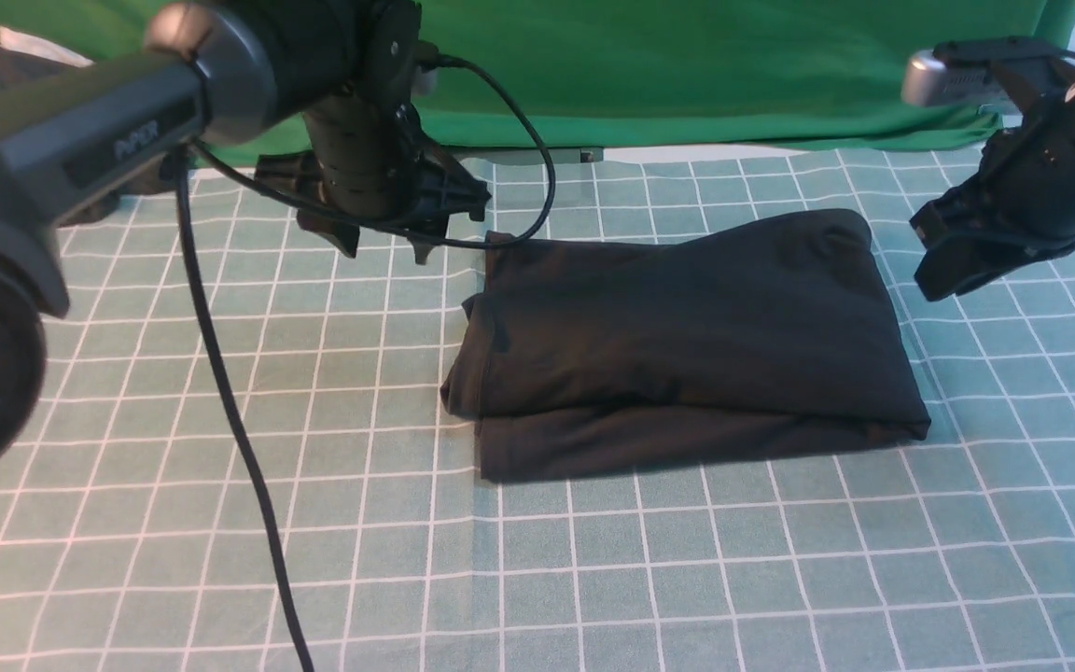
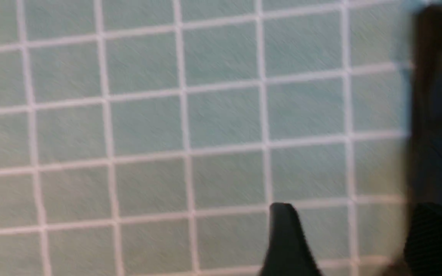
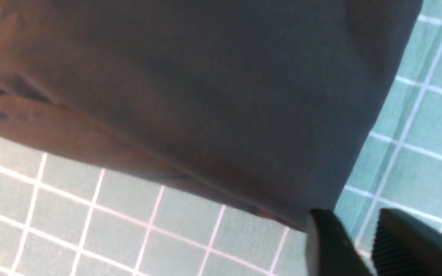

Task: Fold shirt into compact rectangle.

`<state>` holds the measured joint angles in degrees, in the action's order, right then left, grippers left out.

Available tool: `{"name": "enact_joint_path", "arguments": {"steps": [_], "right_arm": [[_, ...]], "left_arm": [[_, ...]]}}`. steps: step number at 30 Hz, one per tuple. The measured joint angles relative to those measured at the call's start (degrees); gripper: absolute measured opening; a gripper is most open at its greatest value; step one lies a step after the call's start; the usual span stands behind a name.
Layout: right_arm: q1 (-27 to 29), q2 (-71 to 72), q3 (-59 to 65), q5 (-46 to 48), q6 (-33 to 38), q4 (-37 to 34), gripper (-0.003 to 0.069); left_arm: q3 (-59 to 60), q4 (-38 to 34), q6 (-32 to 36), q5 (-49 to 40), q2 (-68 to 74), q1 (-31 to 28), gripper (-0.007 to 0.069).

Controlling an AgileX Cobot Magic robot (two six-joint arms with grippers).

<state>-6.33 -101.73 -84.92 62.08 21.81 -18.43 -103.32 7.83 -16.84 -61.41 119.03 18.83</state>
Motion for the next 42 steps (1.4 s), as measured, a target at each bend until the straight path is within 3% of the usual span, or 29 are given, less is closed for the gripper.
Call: {"name": "enact_joint_path", "arguments": {"steps": [2,5,9,20,27,33,42], "right_arm": [[0.0,1.7,0.0,0.15,-0.05,0.06,0.0049],[0.0,5.2,0.0,0.2,-0.05,0.68,0.002],[0.33,11.91,0.0,-0.06,-0.11,1.46,0.0018],[0.59,37.94,3.26,-12.11,-0.51,1.9,0.0018],[0.59,65.0,20.98,-35.31,-0.78,1.95,0.0019],[0.59,84.96,38.38,-49.01,-0.78,1.96,0.0019],[0.61,101.75,48.99,-52.04,-1.77,1.8,0.0051]], "left_arm": [[0.0,-4.77,3.48,-0.64,-1.12,0.45,0.0237],[0.22,-9.37,7.14,-1.07,-3.42,2.49,0.0061],[1.95,-10.71,8.13,-1.01,-8.06,5.71,0.0011],[16.18,-11.59,7.81,3.45,-29.99,15.54,0.0004],[35.34,-12.38,3.62,12.15,-52.89,16.74,0.0007],[53.92,-12.38,1.78,23.41,-72.0,16.74,0.0007],[77.04,-8.72,1.83,40.21,-99.2,16.74,0.0007]]}}
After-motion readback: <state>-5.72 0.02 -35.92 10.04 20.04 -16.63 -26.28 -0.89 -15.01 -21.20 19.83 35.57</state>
